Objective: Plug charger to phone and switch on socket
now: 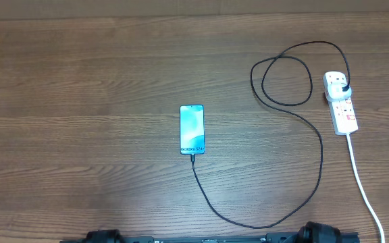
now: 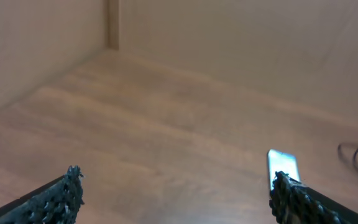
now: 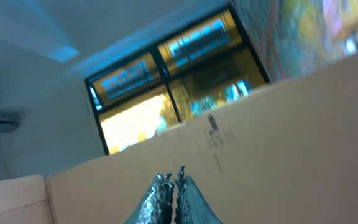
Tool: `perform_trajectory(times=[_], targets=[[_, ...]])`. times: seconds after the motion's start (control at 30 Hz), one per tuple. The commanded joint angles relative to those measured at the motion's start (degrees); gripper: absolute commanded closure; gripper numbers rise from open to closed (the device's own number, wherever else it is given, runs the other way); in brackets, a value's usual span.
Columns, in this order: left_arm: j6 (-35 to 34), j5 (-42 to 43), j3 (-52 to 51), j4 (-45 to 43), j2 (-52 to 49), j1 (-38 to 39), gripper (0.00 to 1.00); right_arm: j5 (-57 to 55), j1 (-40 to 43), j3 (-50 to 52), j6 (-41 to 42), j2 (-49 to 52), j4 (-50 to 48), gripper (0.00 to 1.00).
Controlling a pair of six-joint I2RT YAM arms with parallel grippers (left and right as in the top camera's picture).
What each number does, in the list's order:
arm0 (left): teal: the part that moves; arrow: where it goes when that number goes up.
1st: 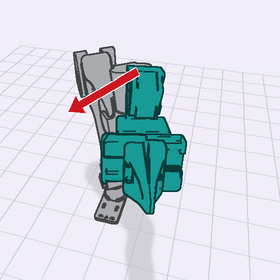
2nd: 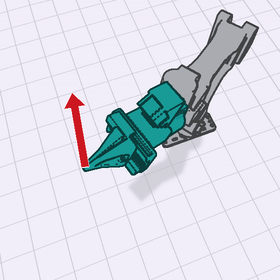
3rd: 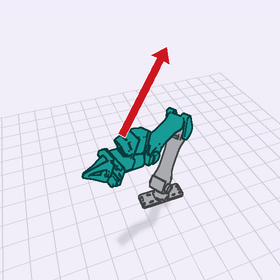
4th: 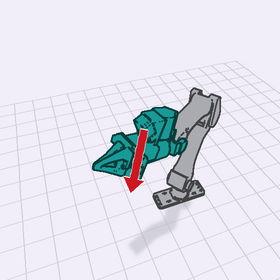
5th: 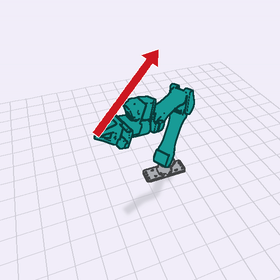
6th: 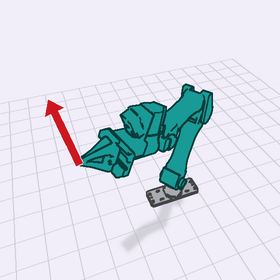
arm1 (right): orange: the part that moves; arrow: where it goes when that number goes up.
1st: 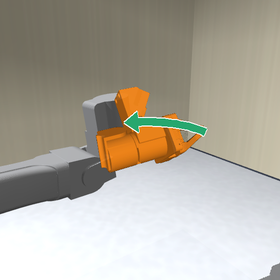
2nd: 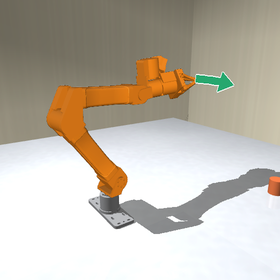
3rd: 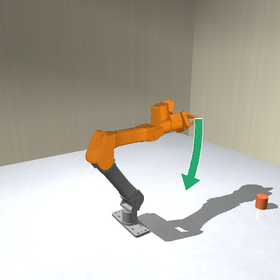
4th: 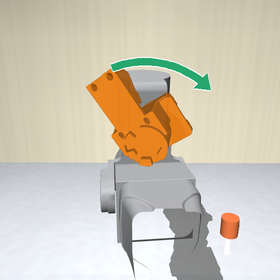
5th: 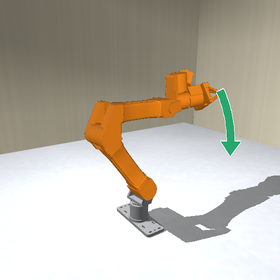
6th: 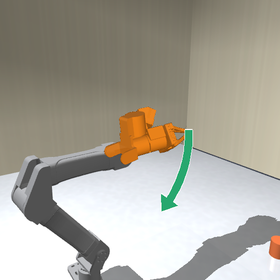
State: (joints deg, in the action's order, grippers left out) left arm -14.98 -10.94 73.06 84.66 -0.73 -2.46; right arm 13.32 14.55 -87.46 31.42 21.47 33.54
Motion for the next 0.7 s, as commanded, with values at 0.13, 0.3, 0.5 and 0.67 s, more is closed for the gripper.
perform_trajectory(times=[0.13,0.3,0.5,0.67], targets=[[-3.04,2.03,-11.17,-17.44,0.46,-0.20,0.00,-0.68,-0.11,1.09,-3.28,-7.17,-0.94,0.89],[-3.06,8.50,-26.53,-37.53,0.46,-0.20,0.00,-4.35,-1.60,1.09,-3.28,-8.81,-0.92,0.84],[-3.04,12.09,-46.23,-59.80,0.46,-0.20,0.00,-8.26,-1.86,0.44,-3.48,-9.64,-0.74,0.82],[-3.02,12.07,-57.55,-68.96,0.46,-0.20,0.01,-9.20,-2.01,0.37,-3.43,-9.64,-0.66,0.82]])
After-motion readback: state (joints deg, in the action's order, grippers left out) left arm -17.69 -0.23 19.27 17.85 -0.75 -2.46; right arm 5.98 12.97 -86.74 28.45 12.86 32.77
